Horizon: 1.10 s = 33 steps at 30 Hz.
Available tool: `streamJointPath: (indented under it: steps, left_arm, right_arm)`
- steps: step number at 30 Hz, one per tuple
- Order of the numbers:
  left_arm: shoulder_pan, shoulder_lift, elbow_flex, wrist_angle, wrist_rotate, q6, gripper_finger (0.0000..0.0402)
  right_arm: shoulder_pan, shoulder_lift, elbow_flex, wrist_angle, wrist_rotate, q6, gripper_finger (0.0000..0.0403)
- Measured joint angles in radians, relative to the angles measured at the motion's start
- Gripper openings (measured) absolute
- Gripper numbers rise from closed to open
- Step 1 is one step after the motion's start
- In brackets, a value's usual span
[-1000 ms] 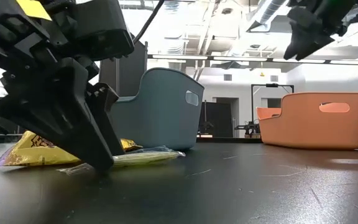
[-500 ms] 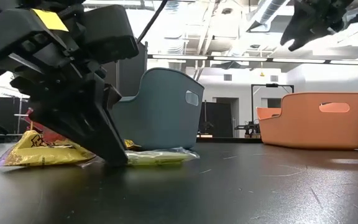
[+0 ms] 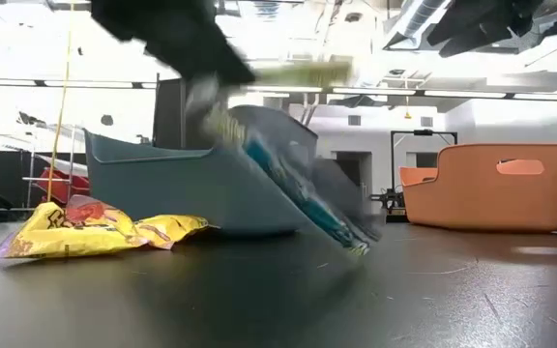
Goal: Sort candy
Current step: Put the transparent candy into the blue bin
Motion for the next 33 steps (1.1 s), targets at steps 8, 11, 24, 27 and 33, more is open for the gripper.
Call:
streamJointPath:
  steps: [8, 11, 24, 27, 33]
  left_arm:
    - [0.005, -0.171, 0.003, 0.001, -0.122, 0.082, 0.0009]
    - [0.007, -0.214, 0.003, -0.016, -0.185, 0.106, 0.0009]
    - [0.109, -0.299, 0.003, -0.431, -0.586, -0.184, 0.0046]
    - [0.126, -0.299, 0.003, -0.473, -0.586, -0.208, 0.0096]
    - [0.129, -0.299, 0.003, -0.526, -0.577, -0.260, 0.0213]
  right_arm:
    - [0.018, 0.138, 0.000, 0.026, 0.000, -0.005, 0.0291]
    - [0.007, 0.167, 0.000, 0.028, 0.000, -0.021, 0.0291]
    - [0.004, 0.160, 0.000, 0.209, -0.039, -0.144, 0.0291]
    - [0.005, 0.189, 0.000, 0.357, -0.135, -0.275, 0.0291]
    - [0.004, 0.302, 0.000, 0.658, -0.313, -0.479, 0.0291]
